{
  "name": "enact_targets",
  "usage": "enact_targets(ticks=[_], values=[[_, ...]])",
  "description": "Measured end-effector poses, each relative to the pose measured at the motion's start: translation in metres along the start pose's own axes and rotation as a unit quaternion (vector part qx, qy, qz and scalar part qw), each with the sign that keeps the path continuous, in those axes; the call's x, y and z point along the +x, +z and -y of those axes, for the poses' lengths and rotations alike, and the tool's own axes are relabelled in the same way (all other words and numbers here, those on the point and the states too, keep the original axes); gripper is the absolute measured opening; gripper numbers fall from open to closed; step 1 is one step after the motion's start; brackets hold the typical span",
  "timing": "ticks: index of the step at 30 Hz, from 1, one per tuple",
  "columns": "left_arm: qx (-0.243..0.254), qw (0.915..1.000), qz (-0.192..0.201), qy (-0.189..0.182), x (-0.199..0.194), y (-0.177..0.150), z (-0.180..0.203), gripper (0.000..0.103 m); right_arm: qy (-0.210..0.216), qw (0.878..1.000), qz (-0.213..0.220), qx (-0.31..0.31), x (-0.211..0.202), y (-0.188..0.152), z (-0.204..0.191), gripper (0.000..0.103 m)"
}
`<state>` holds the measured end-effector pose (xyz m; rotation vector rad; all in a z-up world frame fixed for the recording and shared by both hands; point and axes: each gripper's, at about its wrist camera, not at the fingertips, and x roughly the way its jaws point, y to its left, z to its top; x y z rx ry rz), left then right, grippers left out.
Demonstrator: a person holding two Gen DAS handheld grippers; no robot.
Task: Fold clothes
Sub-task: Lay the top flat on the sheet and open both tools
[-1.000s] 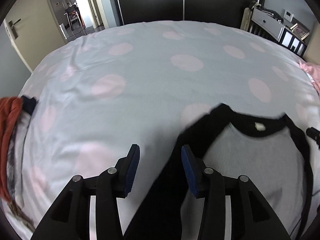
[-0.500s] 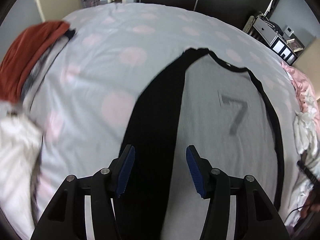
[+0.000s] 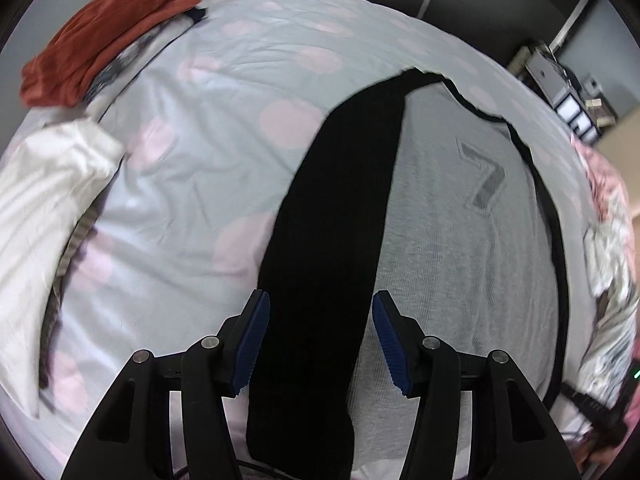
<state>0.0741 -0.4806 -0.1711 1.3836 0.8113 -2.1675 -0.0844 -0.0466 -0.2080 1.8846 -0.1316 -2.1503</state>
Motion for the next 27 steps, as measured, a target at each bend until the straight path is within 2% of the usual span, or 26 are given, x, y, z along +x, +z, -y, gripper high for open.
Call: enact_targets(ticks=[4, 7, 9, 11, 17, 21, 27], values=[[-0.013, 0.9998, -0.009, -0.007, 0.003, -0.002, -0.005, 0.055, -0.030, 0.999, -0.023, 0.022, 0.012, -0.001, 0.004, 0.020], [-0.014, 0.9997, -0.016, -0.007, 0.005, -0.004, -0.005, 0.055, -0.036, 0.999, -0.021, 0.012, 0.011, -0.003, -0.001, 0.020], [-0.014, 0.9997, -0.019, -0.006, 0.006, -0.004, -0.005, 0.055, -0.039, 0.999, -0.019, 0.004, 0.010, -0.004, -0.005, 0.018], [-0.011, 0.9997, -0.019, -0.005, 0.006, -0.004, -0.004, 0.055, -0.043, 0.999, -0.018, -0.004, 0.010, -0.005, -0.009, 0.007], [-0.010, 0.9997, -0.019, -0.007, 0.005, -0.006, -0.005, 0.055, -0.036, 0.999, 0.010, 0.008, -0.009, -0.005, -0.007, 0.005], [-0.012, 0.9996, -0.024, -0.008, 0.009, -0.005, -0.006, 0.055, -0.033, 0.999, 0.012, 0.019, -0.024, 0.007, -0.001, 0.005], [-0.019, 0.9989, -0.040, -0.018, 0.019, -0.002, -0.007, 0.055, -0.059, 0.998, 0.026, 0.017, -0.062, 0.043, 0.026, 0.005]])
